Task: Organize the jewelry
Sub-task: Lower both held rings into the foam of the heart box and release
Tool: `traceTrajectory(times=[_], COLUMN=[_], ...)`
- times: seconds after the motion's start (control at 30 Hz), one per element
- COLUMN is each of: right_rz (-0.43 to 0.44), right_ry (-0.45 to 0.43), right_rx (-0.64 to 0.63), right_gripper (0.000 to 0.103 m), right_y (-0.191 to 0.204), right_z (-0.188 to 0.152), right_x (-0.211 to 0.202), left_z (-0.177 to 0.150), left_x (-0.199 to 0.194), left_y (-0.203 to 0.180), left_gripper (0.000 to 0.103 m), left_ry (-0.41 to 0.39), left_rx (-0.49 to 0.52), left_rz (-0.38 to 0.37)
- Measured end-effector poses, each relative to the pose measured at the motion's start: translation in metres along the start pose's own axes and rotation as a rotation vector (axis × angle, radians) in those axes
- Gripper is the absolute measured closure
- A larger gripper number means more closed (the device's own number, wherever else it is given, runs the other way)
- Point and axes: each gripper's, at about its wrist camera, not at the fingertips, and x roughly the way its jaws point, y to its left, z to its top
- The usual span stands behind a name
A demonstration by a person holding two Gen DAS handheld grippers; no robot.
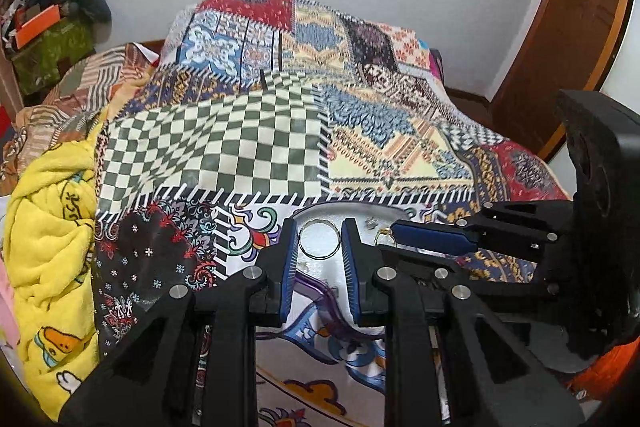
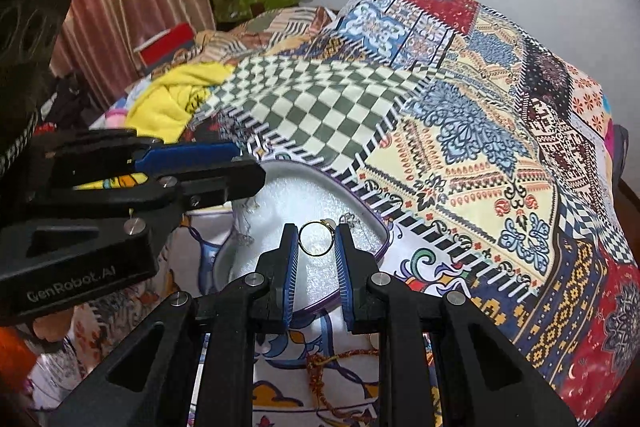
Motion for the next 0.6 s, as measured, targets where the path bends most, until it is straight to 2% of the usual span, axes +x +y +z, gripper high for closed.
traceTrajectory(times=[0.17, 0.6], right_rz=[0.010, 0.016], right_ry=[0.024, 0.027], right_rx=[-0.010, -0.031], right_gripper=[0.086, 0.086], right_y=[0.000, 0.006], right_z=[0.000, 0.000], right_x=[0.008, 0.011], left_z=[0.001, 0.004], left_x=[0.011, 0.010], left_y=[0.006, 0.004], left_gripper=[0.082, 0.082], left_ry=[0.038, 0.028], left_rx=[-0.001, 0.006], left_rz=[-0.018, -0.007])
